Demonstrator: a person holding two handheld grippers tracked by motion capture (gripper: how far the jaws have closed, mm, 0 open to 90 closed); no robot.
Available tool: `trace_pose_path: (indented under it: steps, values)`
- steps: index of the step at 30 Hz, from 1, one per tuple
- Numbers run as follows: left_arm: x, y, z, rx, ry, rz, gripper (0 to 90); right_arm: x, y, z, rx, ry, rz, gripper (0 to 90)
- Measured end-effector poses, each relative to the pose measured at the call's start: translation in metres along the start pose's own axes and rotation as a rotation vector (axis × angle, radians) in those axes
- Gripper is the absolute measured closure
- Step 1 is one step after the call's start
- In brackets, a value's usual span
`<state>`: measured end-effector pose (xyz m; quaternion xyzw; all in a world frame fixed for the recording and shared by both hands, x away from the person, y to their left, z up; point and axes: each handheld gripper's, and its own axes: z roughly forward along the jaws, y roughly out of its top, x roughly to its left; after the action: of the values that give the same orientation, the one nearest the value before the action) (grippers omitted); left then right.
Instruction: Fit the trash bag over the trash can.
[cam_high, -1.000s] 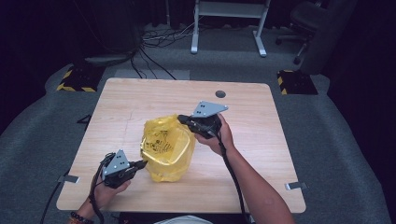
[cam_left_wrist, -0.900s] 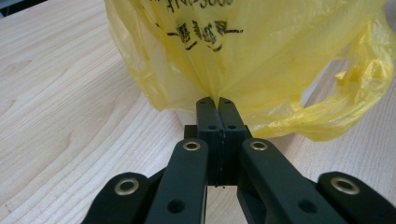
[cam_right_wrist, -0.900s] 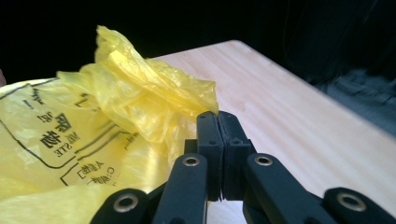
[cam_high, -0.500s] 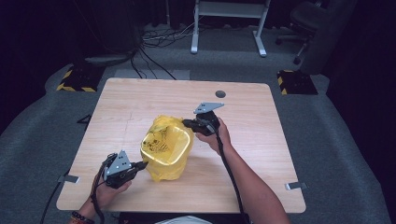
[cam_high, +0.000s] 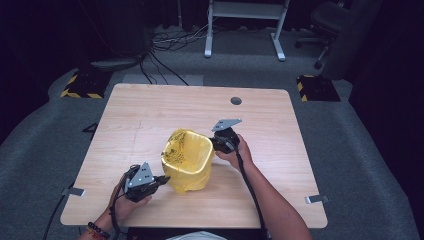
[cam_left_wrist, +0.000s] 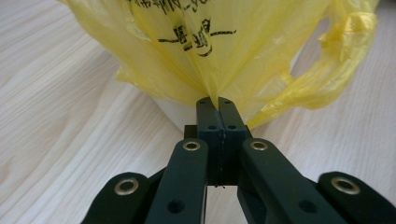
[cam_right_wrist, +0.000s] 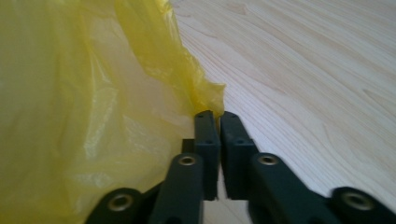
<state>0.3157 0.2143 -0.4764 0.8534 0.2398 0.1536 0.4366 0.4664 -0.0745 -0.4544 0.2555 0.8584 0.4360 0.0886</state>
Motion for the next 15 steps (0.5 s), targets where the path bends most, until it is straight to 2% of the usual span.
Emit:
trace_pose_path:
  steps: [1, 2, 3, 5, 6, 9, 11, 14, 15]
  values:
    - [-0.003, 0.002, 0.001, 0.001, -0.007, 0.013, 90.0, -0.001, -0.001, -0.003, -0.005, -0.014, 0.004, 75.7]
    - [-0.006, 0.002, 0.002, -0.004, -0.019, 0.021, 88.6, -0.003, -0.003, -0.008, -0.014, -0.05, 0.005, 68.7]
    - [-0.008, 0.003, 0.0, -0.003, -0.025, 0.044, 79.5, -0.004, -0.004, -0.011, -0.024, -0.065, 0.012, 65.2]
    - [-0.009, 0.002, -0.004, -0.001, -0.027, 0.045, 61.1, -0.007, -0.007, -0.023, -0.057, -0.076, 0.027, 57.7]
    - [-0.008, 0.0, -0.007, -0.008, -0.038, 0.046, 59.1, -0.007, -0.009, -0.029, -0.068, -0.098, 0.03, 54.3]
    - [-0.004, -0.006, -0.02, -0.025, -0.053, 0.032, 44.8, -0.006, -0.015, -0.05, -0.106, -0.115, -0.003, 51.3]
    - [0.001, -0.009, -0.028, -0.037, -0.057, 0.025, 38.8, -0.003, -0.021, -0.065, -0.119, -0.132, -0.029, 48.7]
    - [0.013, -0.006, -0.038, -0.077, -0.052, -0.004, 34.7, 0.007, -0.031, -0.086, -0.155, -0.071, -0.083, 46.6]
    - [0.017, -0.004, -0.039, -0.082, -0.051, 0.0, 34.2, 0.013, -0.035, -0.093, -0.172, -0.02, -0.107, 46.4]
